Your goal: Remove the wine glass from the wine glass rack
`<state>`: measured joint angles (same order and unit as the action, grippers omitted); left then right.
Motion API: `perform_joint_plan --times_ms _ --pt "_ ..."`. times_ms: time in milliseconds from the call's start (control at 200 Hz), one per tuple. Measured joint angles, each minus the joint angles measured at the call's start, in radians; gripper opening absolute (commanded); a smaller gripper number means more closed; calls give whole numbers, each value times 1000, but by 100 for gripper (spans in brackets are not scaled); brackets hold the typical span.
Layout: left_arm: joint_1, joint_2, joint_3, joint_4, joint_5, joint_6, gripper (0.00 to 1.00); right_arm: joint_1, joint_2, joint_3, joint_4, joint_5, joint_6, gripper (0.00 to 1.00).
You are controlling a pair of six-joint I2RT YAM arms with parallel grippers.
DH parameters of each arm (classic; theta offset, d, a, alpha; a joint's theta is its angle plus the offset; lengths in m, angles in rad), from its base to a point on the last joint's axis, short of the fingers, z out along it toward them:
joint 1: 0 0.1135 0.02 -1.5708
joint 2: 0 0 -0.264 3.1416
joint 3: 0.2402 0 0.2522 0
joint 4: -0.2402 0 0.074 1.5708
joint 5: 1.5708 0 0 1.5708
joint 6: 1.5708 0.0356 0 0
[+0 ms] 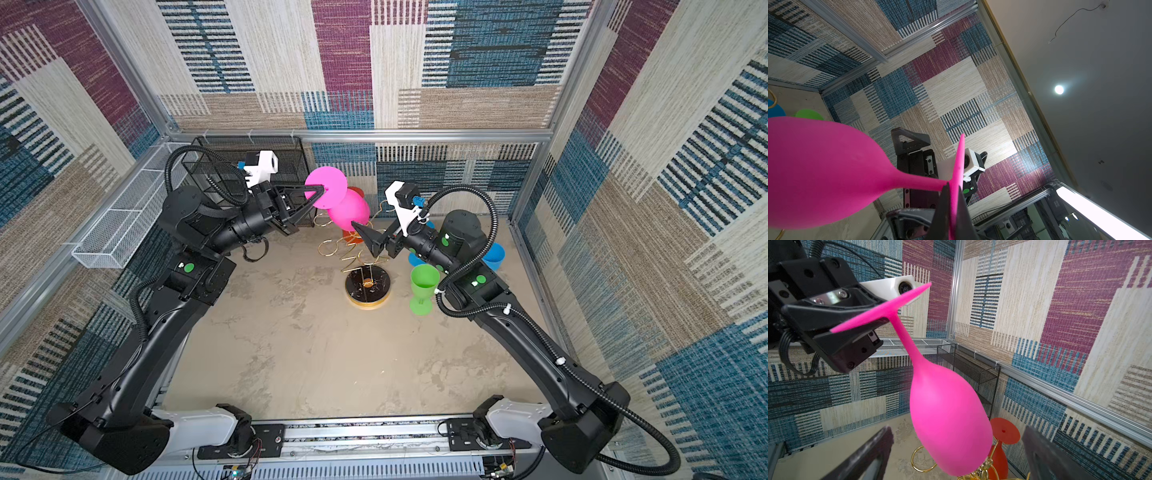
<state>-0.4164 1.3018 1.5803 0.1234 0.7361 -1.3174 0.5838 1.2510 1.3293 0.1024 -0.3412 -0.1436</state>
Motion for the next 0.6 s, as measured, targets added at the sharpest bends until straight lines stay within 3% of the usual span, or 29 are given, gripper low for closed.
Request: perform_joint_plan --times_ms 601 --pt "2 -19 -24 48 -11 -54 0 50 177 63 88 40 27 100"
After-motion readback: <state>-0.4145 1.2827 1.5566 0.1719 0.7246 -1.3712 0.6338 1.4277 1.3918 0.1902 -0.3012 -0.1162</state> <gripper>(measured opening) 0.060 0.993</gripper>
